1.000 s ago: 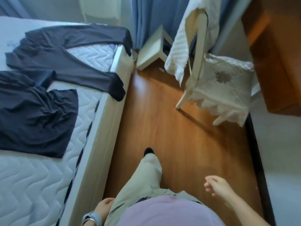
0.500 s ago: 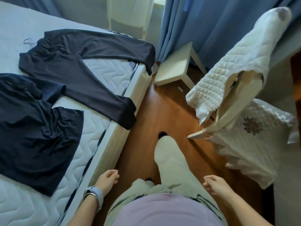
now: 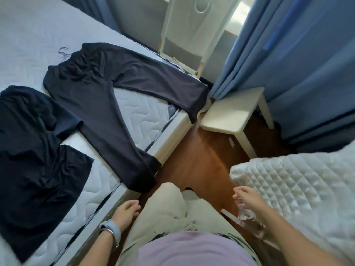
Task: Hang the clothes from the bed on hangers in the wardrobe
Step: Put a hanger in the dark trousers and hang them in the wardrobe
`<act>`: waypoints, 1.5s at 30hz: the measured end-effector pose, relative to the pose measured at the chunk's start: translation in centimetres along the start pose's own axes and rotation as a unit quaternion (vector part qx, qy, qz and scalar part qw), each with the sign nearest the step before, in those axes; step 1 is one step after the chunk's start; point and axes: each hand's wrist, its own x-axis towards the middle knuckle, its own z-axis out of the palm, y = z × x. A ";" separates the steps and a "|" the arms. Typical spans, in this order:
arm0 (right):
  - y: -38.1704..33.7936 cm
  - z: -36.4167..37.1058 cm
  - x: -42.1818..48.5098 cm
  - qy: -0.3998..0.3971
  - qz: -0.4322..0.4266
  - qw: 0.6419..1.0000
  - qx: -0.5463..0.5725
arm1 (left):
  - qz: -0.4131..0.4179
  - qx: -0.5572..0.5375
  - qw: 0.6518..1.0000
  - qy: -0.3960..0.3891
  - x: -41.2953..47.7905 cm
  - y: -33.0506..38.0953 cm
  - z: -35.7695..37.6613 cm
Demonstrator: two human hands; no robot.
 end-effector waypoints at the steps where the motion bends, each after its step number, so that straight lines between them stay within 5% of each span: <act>1: -1.8 -0.2 0.9 -0.005 -0.013 1.000 -0.004 | 0.001 0.002 1.000 0.002 0.4 1.0 0.1; 11: -11.7 -1.0 8.9 -0.039 0.075 0.989 -0.121 | -0.057 -0.047 0.997 0.031 7.7 8.7 -0.6; 22: -33.8 2.1 15.1 -0.101 0.000 0.966 -0.236 | -0.094 -0.187 0.977 0.044 11.7 19.5 -4.4; 27: -46.3 8.3 21.3 -0.143 -0.110 0.923 -0.340 | -0.051 -0.194 0.976 0.090 17.0 26.5 -7.5; 32: -60.4 19.6 29.6 -0.156 -0.278 0.816 -0.483 | 0.038 -0.138 0.968 0.205 28.7 36.1 -13.0; 36: -69.8 30.7 33.5 -0.147 -0.367 0.769 -0.503 | 0.091 -0.102 0.952 0.274 38.9 43.6 -17.6; 42: -77.8 45.4 38.3 -0.139 -0.516 0.700 -0.475 | 0.071 0.103 0.927 0.353 53.5 46.6 -22.6; 45: -80.9 52.0 40.3 -0.134 -0.573 0.672 -0.450 | 0.074 0.221 0.879 0.417 57.5 46.1 -24.7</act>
